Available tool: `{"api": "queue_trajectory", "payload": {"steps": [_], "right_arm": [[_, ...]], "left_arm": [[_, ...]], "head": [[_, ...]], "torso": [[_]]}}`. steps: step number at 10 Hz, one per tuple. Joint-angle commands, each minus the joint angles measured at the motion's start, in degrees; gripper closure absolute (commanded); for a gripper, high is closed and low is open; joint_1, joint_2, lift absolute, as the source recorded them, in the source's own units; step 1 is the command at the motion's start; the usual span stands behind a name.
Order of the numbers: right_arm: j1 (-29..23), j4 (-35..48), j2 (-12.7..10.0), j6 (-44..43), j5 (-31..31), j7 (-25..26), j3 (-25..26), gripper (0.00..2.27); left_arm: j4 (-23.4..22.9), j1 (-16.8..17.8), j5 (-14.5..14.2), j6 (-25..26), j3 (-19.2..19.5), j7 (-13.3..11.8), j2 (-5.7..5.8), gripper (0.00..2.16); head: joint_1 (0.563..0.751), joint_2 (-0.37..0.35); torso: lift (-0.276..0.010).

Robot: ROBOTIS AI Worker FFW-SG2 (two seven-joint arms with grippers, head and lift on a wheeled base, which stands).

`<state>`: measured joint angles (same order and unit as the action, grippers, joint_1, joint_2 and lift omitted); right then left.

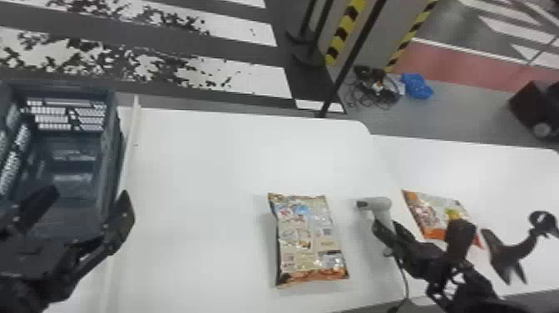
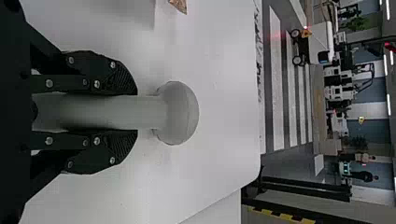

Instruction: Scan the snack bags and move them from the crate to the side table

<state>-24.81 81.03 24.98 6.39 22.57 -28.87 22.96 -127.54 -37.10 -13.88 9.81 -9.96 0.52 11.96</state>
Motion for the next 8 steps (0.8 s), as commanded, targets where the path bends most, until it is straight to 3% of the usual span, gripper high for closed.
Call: {"api": "queue_trajectory", "payload": {"steps": [1,3,6,8], "right_arm": [[-3.5,5.5,-2.8,0.6,1.5,0.1,2.7,2.24],[-9.6,15.1,-7.4,0.6,4.4,0.3,5.4,2.24],[-16.6,24.2,-11.6,2.9,6.6,-0.2,5.7,2.24],[-19.7,25.6,-12.8,2.4,7.4,-2.0,4.5,2.24]], "left_arm": [[0.1,0.2,0.1,0.0,-0.4,0.0,0.08,0.06],[0.0,0.4,0.2,-0.2,-0.5,0.0,0.52,0.06],[-0.1,0.2,0.6,-1.6,-0.5,0.0,0.7,0.06],[0.0,-0.1,0.6,-1.8,-0.7,-0.1,0.7,0.06]], "head": [[0.695,-0.35],[0.695,-0.35],[0.695,-0.35],[0.695,-0.35]], "torso": [[-0.087],[-0.087],[-0.087],[-0.087]]}}
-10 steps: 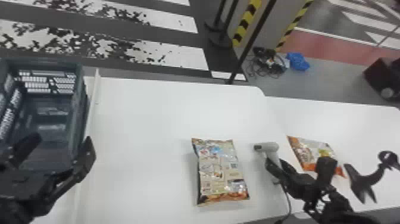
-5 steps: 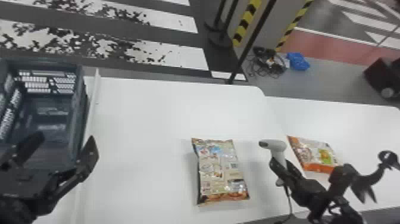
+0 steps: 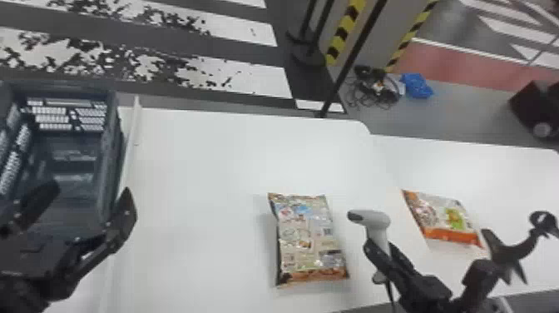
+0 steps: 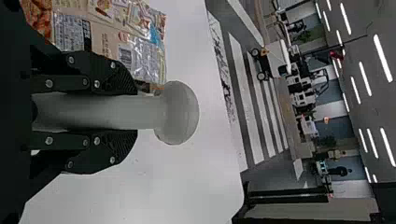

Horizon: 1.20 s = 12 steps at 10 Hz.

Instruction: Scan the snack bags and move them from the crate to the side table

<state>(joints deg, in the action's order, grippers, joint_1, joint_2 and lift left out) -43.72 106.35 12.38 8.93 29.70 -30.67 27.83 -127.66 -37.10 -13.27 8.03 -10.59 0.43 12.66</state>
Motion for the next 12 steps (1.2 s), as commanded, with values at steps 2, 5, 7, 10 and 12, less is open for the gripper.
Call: {"api": "queue_trajectory", "payload": {"steps": [2,5,7,10,12], "right_arm": [[-4.1,3.2,-0.7,-0.9,0.4,-1.1,-0.8,2.24],[-5.9,4.6,-1.0,-1.1,1.4,-1.9,-1.8,2.24],[-5.9,4.6,-1.0,-1.1,0.2,-1.9,-3.9,2.24],[-5.2,4.0,-1.0,-1.1,-1.8,-1.4,-6.0,2.24],[-4.3,2.8,-0.9,-1.1,-2.2,-1.3,-6.3,2.24]], "left_arm": [[0.1,-0.7,0.0,-2.3,0.0,0.0,0.0,0.06],[0.0,-1.1,0.0,-3.0,-0.1,0.0,-0.09,0.06],[-0.1,-1.6,-0.1,-3.5,0.0,0.0,0.0,0.06],[-0.3,-2.1,0.0,-4.7,0.1,0.0,0.0,0.06],[-0.4,-2.4,0.0,-4.9,0.2,0.0,0.0,0.06]], "head": [[0.695,-0.35],[0.695,-0.35],[0.695,-0.35],[0.695,-0.35],[0.695,-0.35]], "torso": [[-0.087],[-0.087],[-0.087],[-0.087],[-0.087]]}}
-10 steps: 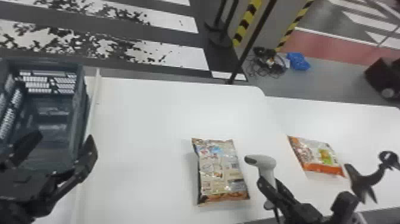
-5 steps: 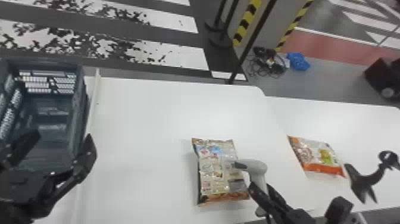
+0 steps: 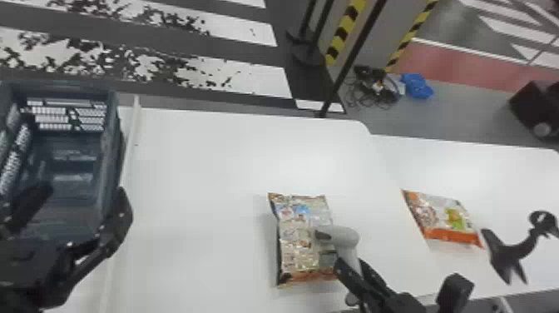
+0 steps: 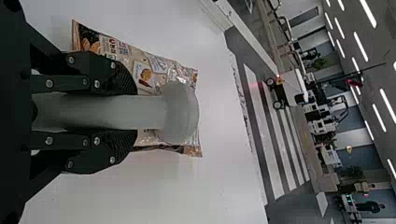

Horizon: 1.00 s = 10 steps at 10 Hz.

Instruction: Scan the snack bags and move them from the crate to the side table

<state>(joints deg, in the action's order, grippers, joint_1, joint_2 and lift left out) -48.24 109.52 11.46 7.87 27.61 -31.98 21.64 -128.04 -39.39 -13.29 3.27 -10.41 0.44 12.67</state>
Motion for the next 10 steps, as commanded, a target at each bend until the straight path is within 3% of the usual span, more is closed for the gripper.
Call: {"api": "queue_trajectory", "payload": {"steps": [1,7,10], "right_arm": [[0.4,-0.8,0.1,0.0,-0.1,-0.1,-0.2,2.24],[0.9,-0.5,0.4,-0.5,0.7,0.0,0.8,2.24],[7.0,-2.6,1.4,5.4,1.6,0.4,4.7,2.24]], "left_arm": [[0.0,-0.2,0.0,-0.1,0.0,0.0,-0.01,0.06],[-0.2,-0.1,0.2,0.0,0.0,0.1,-0.01,0.06],[-0.5,-0.1,0.3,0.2,0.0,0.1,0.07,0.06]], "head": [[0.695,-0.35],[0.695,-0.35],[0.695,-0.35]], "torso": [[-0.087],[-0.087],[-0.087]]}}
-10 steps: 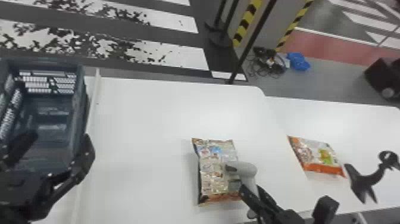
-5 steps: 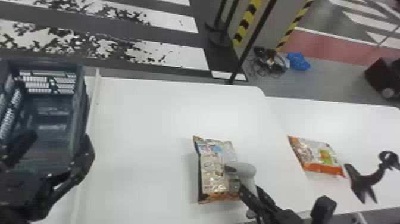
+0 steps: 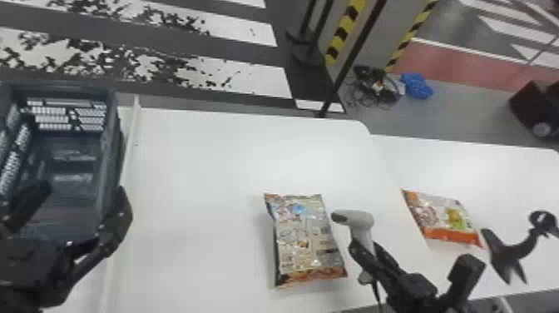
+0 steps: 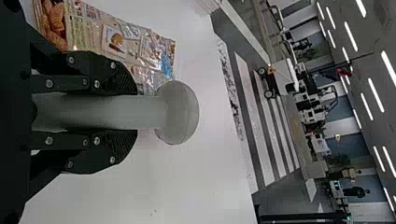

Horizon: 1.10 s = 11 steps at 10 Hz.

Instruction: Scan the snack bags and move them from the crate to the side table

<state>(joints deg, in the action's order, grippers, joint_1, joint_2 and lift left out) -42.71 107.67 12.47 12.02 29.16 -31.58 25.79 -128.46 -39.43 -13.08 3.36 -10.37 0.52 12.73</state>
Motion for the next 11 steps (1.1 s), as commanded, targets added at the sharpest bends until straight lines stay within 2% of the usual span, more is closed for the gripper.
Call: {"api": "queue_trajectory", "payload": {"steps": [1,5,9,10,11], "right_arm": [[4.4,-3.2,1.9,2.7,-0.2,1.1,1.2,2.24],[12.3,-15.5,6.2,2.5,-2.8,2.7,2.4,2.24],[14.7,-20.7,7.7,0.4,-5.7,2.5,1.1,2.24],[14.8,-21.3,7.7,-0.3,-5.6,2.5,1.2,2.11],[14.8,-21.3,7.8,-0.3,-5.6,2.0,1.2,1.44]], "left_arm": [[-0.2,0.0,0.1,0.3,0.0,0.0,0.01,0.06],[-0.4,1.6,0.2,3.3,-0.5,-0.1,0.37,0.06],[-0.3,2.1,0.2,3.6,-1.2,0.1,0.72,0.06],[-0.3,2.3,0.2,3.6,-1.5,0.1,0.8,0.06],[-0.3,2.3,0.2,3.6,-1.5,0.1,0.98,0.06]], "head": [[0.695,-0.35],[0.695,-0.35],[0.695,-0.35],[0.695,-0.35],[0.695,-0.35]], "torso": [[-0.087],[-0.087],[-0.087],[-0.087],[-0.087]]}}
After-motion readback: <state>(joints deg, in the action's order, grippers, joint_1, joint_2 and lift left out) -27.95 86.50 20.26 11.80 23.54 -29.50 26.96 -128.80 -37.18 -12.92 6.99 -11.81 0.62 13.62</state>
